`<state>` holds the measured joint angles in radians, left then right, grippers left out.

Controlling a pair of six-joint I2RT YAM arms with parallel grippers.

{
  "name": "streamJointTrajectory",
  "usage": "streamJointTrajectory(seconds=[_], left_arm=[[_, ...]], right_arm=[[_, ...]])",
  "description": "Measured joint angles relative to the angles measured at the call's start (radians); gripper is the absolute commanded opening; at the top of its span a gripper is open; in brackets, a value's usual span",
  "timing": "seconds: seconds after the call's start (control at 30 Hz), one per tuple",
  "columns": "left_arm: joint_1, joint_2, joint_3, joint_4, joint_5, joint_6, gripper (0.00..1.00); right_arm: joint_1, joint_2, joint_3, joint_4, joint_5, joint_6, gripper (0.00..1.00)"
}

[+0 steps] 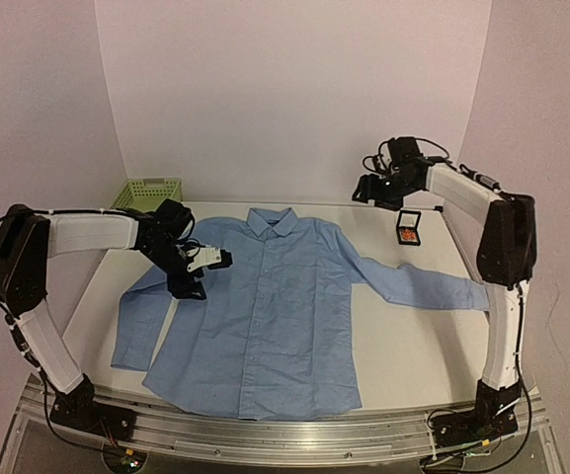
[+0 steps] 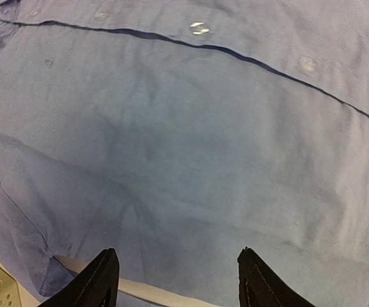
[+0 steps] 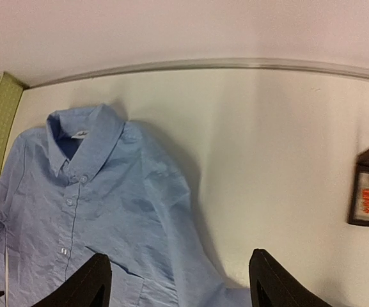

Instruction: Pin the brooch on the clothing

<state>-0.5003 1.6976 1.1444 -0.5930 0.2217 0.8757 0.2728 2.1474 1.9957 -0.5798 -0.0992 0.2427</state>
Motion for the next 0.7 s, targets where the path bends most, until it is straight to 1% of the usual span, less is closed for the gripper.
streamJointTrajectory(seconds=[0.13, 0.2, 0.27, 0.37, 0.47, 0.6, 0.63, 0.7], left_arm=[[0.002, 0.101, 0.029, 0.078, -0.029, -0.046, 0.61], [0.002, 0.138, 0.027, 0.102, -0.047, -0.053, 0.61], [0.001, 0.157, 0.008, 0.134, -0.065, -0.053, 0.61], [0.001, 0.157, -0.039, 0.163, -0.075, -0.043, 0.61], [0.002, 0.15, -0.062, 0.192, -0.074, -0.038, 0.6], [0.002, 0.142, -0.081, 0.217, -0.074, -0.036, 0.6], [0.002, 0.14, -0.085, 0.223, -0.073, -0.036, 0.6], [0.002, 0.137, -0.09, 0.23, -0.072, -0.035, 0.6]], right_arm=[[0.033, 0.173, 0.063, 0.042, -0.109, 0.028, 0.72], [0.039, 0.239, 0.071, 0.063, -0.147, 0.047, 0.7], [0.039, 0.293, 0.077, 0.076, -0.174, 0.066, 0.68], [0.037, 0.362, 0.105, 0.093, -0.2, 0.086, 0.67], [0.034, 0.403, 0.165, 0.122, -0.219, 0.098, 0.68], [0.024, 0.415, 0.201, 0.173, -0.247, 0.127, 0.68], [0.021, 0.418, 0.203, 0.188, -0.257, 0.135, 0.67], [0.012, 0.428, 0.204, 0.213, -0.272, 0.15, 0.63]])
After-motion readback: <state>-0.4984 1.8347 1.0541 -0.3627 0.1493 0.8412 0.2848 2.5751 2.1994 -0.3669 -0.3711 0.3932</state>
